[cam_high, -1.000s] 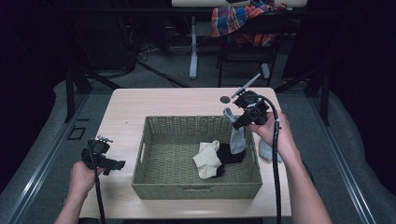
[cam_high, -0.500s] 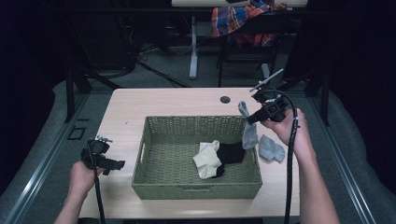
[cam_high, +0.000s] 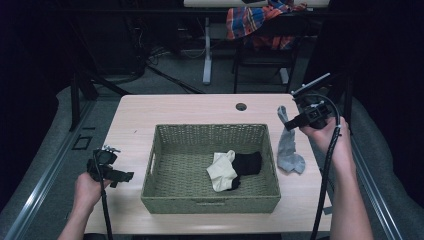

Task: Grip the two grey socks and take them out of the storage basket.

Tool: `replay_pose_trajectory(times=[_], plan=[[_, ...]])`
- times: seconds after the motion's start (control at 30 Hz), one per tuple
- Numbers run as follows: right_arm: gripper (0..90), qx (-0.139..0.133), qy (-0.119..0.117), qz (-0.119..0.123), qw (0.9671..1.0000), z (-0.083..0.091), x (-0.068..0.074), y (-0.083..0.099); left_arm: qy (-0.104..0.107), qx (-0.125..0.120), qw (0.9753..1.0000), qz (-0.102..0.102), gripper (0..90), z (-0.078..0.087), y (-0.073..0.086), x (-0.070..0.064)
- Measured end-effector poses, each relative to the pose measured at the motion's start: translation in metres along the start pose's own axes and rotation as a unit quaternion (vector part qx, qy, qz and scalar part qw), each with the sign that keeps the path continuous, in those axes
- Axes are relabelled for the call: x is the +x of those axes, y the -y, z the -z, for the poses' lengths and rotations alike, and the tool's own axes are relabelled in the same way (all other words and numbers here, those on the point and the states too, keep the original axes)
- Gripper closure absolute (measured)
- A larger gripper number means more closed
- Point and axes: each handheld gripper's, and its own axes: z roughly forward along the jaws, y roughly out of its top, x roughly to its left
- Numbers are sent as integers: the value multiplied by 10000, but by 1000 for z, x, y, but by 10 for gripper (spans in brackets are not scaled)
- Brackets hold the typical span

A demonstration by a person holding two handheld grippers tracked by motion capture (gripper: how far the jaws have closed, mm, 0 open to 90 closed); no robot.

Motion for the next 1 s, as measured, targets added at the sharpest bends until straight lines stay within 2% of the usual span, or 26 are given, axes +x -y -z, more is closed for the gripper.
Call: replay_pose_trajectory(times=[0.17,0.23,0.3,0.57,0.63,0.67,0.83,1.0], plan=[[860,230,174,-331,9990,-10,-24,8,5,-6,10000,5,1,0,0,0],[860,246,188,-394,9987,-13,-28,10,3,-6,10000,8,1,0,0,0],[860,409,195,-516,9976,-24,-40,15,4,-14,10000,10,1,0,0,-1],[861,848,267,-823,9926,-59,-63,27,6,-14,10000,8,1,0,0,-1],[861,883,230,-926,9915,-71,-66,30,4,-12,10000,8,1,0,-1,-1],[861,985,224,-890,9909,-75,-68,30,-2,-8,10000,10,1,0,-1,-1],[861,1124,260,-895,9893,-95,-71,32,0,3,10000,20,1,-1,0,-1],[861,1033,355,-831,9905,-116,-68,33,-3,12,10000,-6,1,-1,-1,-1]])
